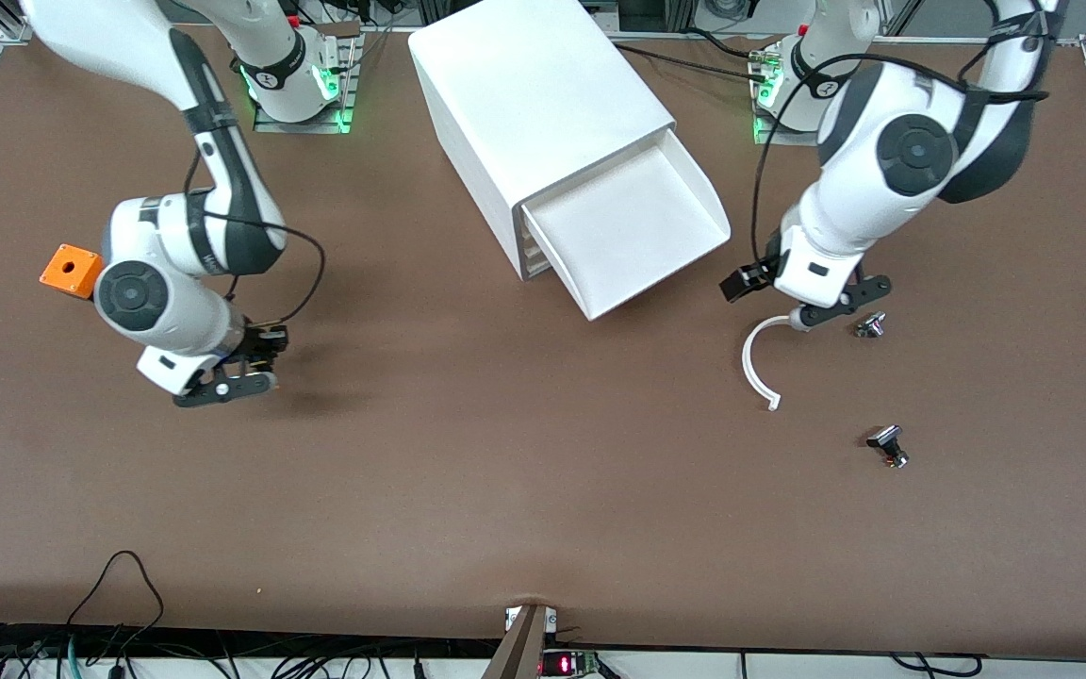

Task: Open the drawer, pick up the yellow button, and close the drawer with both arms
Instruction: 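Push the drawer shut with the left gripper while the right gripper carries the button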

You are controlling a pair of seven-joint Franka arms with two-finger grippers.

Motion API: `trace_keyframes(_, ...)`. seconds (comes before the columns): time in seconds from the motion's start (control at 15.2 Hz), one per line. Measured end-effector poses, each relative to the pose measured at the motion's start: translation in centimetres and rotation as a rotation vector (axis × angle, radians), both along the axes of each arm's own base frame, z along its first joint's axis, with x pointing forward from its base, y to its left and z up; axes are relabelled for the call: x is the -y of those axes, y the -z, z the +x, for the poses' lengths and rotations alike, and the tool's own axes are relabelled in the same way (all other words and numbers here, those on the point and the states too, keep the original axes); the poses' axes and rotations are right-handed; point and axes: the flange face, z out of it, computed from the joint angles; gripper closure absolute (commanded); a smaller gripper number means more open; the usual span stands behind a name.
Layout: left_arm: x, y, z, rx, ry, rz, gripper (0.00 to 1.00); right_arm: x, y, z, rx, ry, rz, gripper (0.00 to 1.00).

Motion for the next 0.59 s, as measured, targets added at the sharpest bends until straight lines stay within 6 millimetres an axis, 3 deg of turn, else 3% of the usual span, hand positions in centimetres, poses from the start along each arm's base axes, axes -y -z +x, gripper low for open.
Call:
trace_keyframes(0.26, 2.2, 2.1, -1.2, 0.025, -0.056, -0.017, 0.00, 6.3, 4.3, -1.7, 0.044, -0.039, 0.058, 0.77)
trace_keyframes(0.59, 3.0, 4.6, -2.1, 0.055, -0.069, -0.037, 0.00, 9.1, 8.2, -5.2, 0.013, -0.058, 0.101, 0.75)
